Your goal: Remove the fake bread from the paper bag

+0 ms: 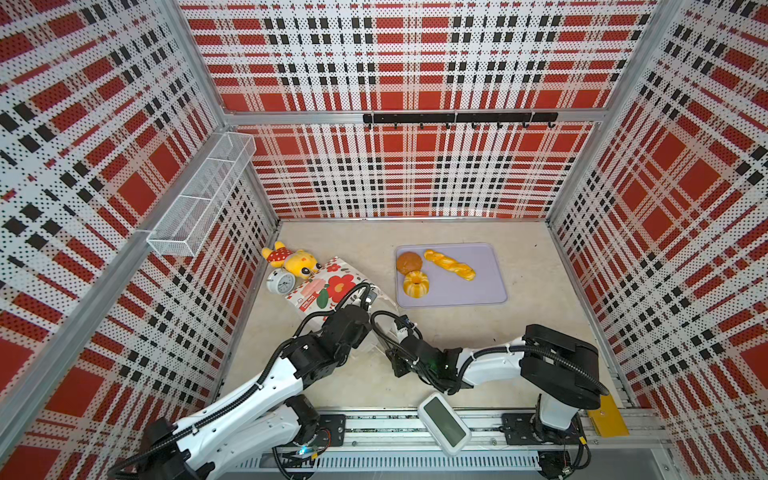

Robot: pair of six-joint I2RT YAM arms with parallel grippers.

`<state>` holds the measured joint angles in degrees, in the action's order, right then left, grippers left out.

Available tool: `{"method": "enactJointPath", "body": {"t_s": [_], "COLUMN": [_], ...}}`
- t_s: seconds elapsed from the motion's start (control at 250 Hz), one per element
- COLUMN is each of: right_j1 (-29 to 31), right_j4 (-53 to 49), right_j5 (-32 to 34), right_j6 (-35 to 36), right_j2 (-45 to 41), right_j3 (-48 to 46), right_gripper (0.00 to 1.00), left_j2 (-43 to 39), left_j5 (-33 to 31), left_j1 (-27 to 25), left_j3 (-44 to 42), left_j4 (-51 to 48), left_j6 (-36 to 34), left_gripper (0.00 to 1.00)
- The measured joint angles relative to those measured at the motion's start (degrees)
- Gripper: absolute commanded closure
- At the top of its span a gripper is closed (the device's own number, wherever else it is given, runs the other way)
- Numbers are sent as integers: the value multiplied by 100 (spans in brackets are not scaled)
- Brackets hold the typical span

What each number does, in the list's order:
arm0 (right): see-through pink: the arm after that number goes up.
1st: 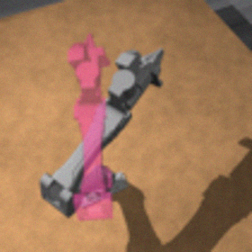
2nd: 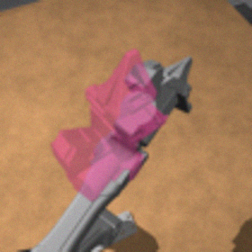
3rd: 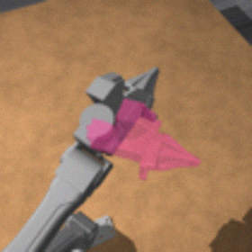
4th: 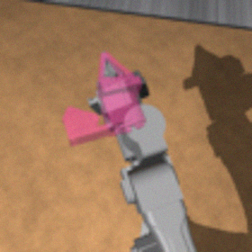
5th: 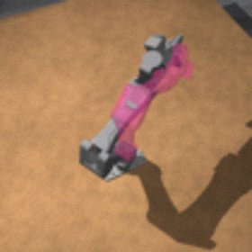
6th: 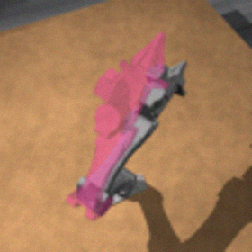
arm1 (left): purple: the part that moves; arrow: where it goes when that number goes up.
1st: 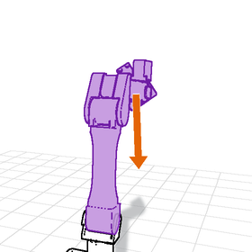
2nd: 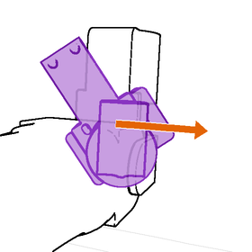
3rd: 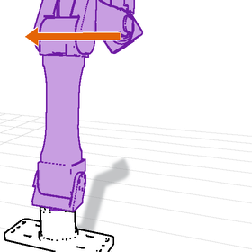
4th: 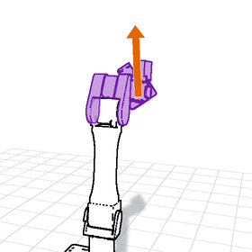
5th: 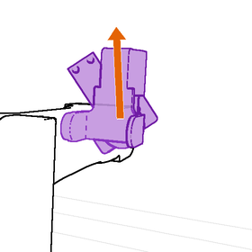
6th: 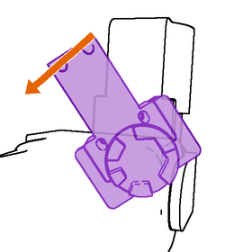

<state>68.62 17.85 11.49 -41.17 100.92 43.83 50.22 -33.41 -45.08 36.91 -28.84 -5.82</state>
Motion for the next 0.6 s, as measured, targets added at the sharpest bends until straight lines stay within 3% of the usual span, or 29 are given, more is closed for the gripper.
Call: {"method": "enactJointPath", "body": {"t_s": [0.428,0.6], "right_j1": [-278,-404], "right_j4": [669,1049], "right_j5": [-1412,-1790], "right_j6": [-973,-1408], "right_j2": [-511,-511], "right_j3": [-177,-564], "right_gripper": [88,80], "left_j2": [4,4], "left_j5": [-2,-4], "left_j1": [-2,-11], "left_j3": [0,0], "left_j4": [-2,-2], "left_j6": [0,0], "left_gripper": [100,100]}}
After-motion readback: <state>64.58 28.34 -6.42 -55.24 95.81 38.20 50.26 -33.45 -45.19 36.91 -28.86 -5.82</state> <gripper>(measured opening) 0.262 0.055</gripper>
